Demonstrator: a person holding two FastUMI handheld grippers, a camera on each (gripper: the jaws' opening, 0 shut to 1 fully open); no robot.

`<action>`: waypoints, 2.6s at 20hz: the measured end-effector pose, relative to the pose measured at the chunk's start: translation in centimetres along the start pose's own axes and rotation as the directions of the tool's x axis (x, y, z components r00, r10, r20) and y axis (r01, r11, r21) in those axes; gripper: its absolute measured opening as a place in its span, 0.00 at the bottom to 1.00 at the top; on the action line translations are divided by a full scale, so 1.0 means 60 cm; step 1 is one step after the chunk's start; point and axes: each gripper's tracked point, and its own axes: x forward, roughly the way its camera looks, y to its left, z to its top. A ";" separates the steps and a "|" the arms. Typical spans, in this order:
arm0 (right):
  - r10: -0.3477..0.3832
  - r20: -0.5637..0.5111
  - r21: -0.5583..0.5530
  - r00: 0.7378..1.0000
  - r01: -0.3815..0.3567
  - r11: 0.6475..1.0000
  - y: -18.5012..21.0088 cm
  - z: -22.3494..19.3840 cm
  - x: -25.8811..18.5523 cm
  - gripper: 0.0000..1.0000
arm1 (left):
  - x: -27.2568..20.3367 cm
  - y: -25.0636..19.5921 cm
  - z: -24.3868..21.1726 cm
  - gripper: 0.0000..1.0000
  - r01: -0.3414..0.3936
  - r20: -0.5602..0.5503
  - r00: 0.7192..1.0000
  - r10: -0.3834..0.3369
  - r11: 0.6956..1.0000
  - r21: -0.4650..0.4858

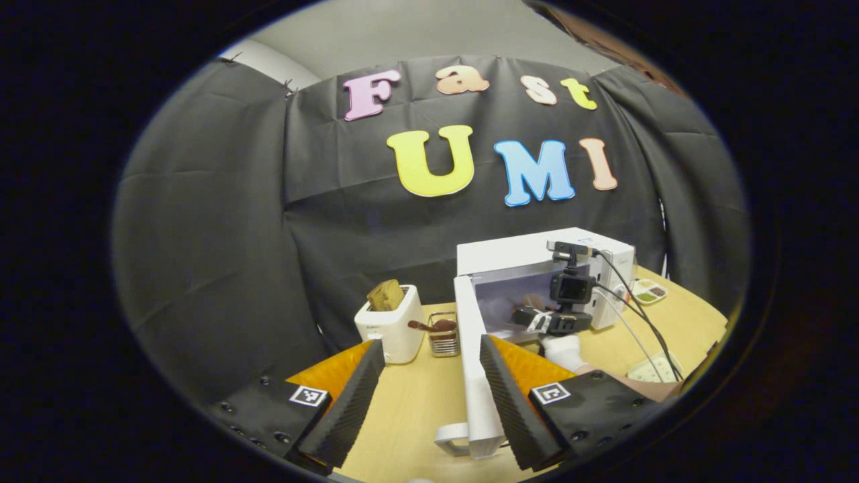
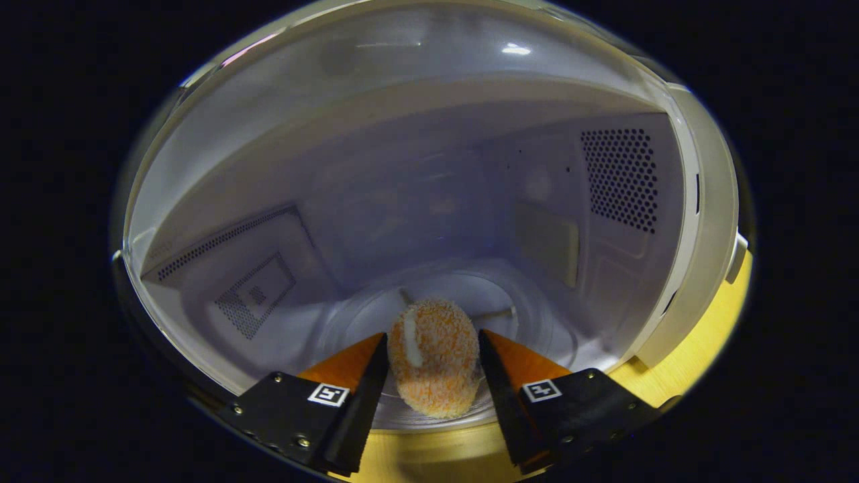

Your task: Open the microwave oven with the left hand, put the food in, and close the microwave oven.

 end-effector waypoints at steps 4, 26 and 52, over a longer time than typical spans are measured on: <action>0.029 0.029 -0.035 0.999 -0.028 0.999 0.005 0.010 -0.029 0.99 | 0.000 0.005 0.010 0.95 -0.008 0.019 1.000 0.008 1.000 0.007; 0.167 0.288 -0.291 0.943 -0.080 0.953 -0.295 0.389 -0.541 1.00 | -0.020 0.079 -0.008 0.94 -0.070 0.059 0.996 0.068 0.997 0.036; -0.004 0.235 -0.216 0.972 0.057 0.975 -0.466 0.385 -0.656 0.96 | -0.019 -0.101 -0.222 0.95 0.127 -0.134 0.983 -0.123 0.992 0.020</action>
